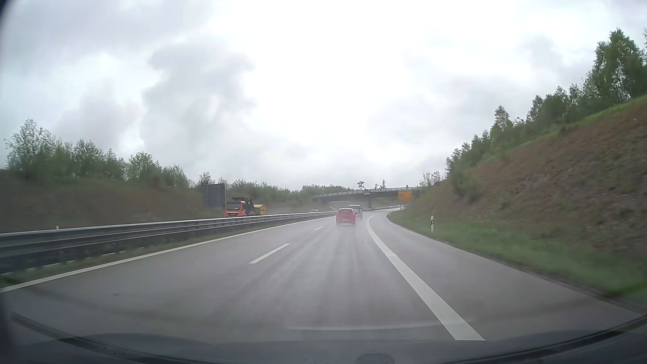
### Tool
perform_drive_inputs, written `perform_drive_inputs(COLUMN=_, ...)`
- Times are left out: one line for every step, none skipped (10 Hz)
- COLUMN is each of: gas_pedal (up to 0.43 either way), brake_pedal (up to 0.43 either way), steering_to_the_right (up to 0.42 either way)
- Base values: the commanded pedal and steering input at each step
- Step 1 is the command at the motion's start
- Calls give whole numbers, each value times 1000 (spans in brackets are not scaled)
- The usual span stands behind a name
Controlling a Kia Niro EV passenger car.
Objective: Follow the waypoints while adhering to traffic rules and regulations
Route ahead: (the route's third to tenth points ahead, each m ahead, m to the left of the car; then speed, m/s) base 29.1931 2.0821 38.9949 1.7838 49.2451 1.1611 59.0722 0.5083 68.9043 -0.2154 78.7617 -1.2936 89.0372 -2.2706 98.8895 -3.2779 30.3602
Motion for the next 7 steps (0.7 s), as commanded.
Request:
perform_drive_inputs(gas_pedal=280, brake_pedal=0, steering_to_the_right=8)
perform_drive_inputs(gas_pedal=280, brake_pedal=0, steering_to_the_right=8)
perform_drive_inputs(gas_pedal=280, brake_pedal=0, steering_to_the_right=8)
perform_drive_inputs(gas_pedal=280, brake_pedal=0, steering_to_the_right=6)
perform_drive_inputs(gas_pedal=280, brake_pedal=0, steering_to_the_right=6)
perform_drive_inputs(gas_pedal=280, brake_pedal=0, steering_to_the_right=6)
perform_drive_inputs(gas_pedal=280, brake_pedal=0, steering_to_the_right=6)
